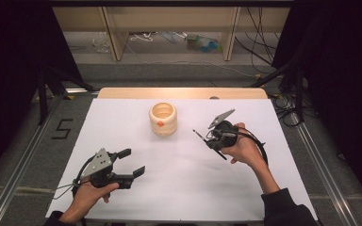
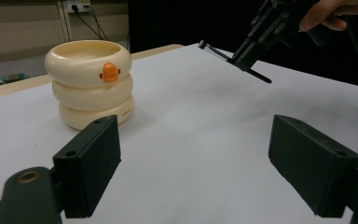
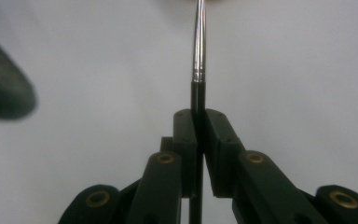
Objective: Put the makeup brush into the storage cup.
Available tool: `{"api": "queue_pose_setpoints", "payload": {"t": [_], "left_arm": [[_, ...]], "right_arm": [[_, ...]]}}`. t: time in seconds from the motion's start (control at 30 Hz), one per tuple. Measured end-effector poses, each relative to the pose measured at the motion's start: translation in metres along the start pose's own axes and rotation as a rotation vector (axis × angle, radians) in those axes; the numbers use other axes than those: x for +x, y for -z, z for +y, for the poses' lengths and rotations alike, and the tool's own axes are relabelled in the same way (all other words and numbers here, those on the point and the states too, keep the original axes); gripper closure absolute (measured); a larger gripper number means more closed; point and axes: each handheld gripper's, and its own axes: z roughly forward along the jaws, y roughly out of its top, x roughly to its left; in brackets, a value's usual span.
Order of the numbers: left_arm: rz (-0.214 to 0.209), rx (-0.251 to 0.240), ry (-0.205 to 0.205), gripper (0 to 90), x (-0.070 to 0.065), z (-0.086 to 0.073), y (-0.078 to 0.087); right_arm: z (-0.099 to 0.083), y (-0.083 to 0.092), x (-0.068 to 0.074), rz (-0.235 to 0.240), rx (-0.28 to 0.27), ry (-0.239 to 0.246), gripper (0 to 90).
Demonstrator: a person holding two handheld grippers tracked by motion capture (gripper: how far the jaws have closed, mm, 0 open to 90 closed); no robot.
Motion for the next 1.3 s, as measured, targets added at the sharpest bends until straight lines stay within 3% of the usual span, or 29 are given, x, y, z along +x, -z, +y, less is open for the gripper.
{"api": "queue_pose_setpoints", "payload": {"t": [0.07, 0.1, 0.13, 0.17, 0.23, 0.27, 0.3, 0.33, 0.4, 0.43, 0.53, 0.63, 0.7, 0.77, 0.8, 0.87, 0.97, 1.03, 1.07, 1.17, 1.27, 1.3], "left_arm": [[0.004, 0.001, 0.011, 16.8, -0.001, 0.0, 0.0], [-0.001, 0.002, -0.002, 16.8, 0.0, 0.0, 0.0], [0.0, 0.002, 0.0, 16.8, 0.0, 0.0, 0.0], [-0.002, 0.002, 0.006, 16.8, -0.001, 0.0, 0.0], [-0.015, -0.004, 0.044, 16.8, -0.002, -0.001, -0.001], [-0.02, -0.008, 0.054, 16.8, -0.003, -0.001, -0.002], [-0.024, -0.002, 0.031, 16.8, -0.003, -0.001, -0.003], [-0.026, 0.0, 0.025, 16.8, -0.004, 0.0, -0.003], [-0.034, -0.006, 0.053, 16.8, -0.006, 0.0, -0.005], [-0.04, -0.009, 0.045, 16.8, -0.007, 0.0, -0.006], [-0.051, -0.017, 0.06, 16.8, -0.011, 0.002, -0.01], [-0.061, -0.022, 0.062, 16.9, -0.011, 0.003, -0.013], [-0.064, -0.03, 0.088, 17.1, -0.012, 0.003, -0.016], [-0.074, -0.04, 0.087, 17.3, -0.012, 0.003, -0.019], [-0.056, -0.031, 0.107, 17.5, -0.015, 0.003, -0.02], [-0.078, -0.029, 0.085, 17.6, -0.016, 0.003, -0.024], [-0.079, -0.018, 0.1, 17.6, -0.021, 0.002, -0.029], [-0.1, -0.021, 0.079, 17.6, -0.022, 0.003, -0.034], [-0.095, -0.021, 0.099, 17.6, -0.025, 0.003, -0.036], [-0.098, -0.028, 0.107, 17.6, -0.03, 0.005, -0.042], [-0.107, -0.036, 0.099, 17.5, -0.034, 0.007, -0.047], [-0.115, -0.036, 0.08, 17.4, -0.034, 0.007, -0.049]], "right_arm": [[-0.001, 0.005, 0.001, -0.01, -0.066, -0.005, 84.0], [-0.001, 0.005, 0.001, -0.01, -0.066, -0.005, 84.0], [-0.002, 0.006, 0.002, -0.017, -0.095, -0.024, 84.0], [-0.002, 0.008, 0.002, -0.009, -0.115, -0.012, 84.0], [-0.004, 0.009, 0.002, -0.012, -0.195, 0.002, 84.0], [-0.004, 0.012, 0.002, 0.015, -0.199, -0.015, 84.0], [-0.004, 0.012, 0.004, 0.001, -0.237, -0.033, 84.0], [-0.004, 0.016, 0.004, 0.022, -0.252, -0.017, 84.0], [-0.004, 0.018, 0.006, 0.035, -0.295, -0.027, 84.0], [-0.004, 0.021, 0.01, 0.037, -0.337, -0.021, 84.0], [-0.004, 0.022, 0.017, 0.061, -0.379, -0.023, 84.0], [-0.003, 0.019, 0.024, 0.089, -0.414, -0.015, 84.0], [-0.003, 0.017, 0.029, 0.111, -0.437, -0.02, 84.0], [-0.003, 0.016, 0.031, 0.123, -0.437, -0.014, 84.0], [-0.003, 0.015, 0.033, 0.123, -0.445, -0.006, 84.0], [-0.002, 0.013, 0.037, 0.151, -0.46, -0.008, 84.0], [-0.001, 0.014, 0.043, 0.158, -0.466, 0.006, 84.0], [0.0, 0.013, 0.046, 0.183, -0.491, 0.005, 84.0], [0.0, 0.014, 0.047, 0.175, -0.491, 0.01, 84.0], [0.0, 0.016, 0.052, 0.179, -0.515, 0.007, 84.0], [0.0, 0.017, 0.054, 0.18, -0.543, 0.015, 84.0], [-0.001, 0.017, 0.056, 0.19, -0.543, 0.005, 84.0]]}}
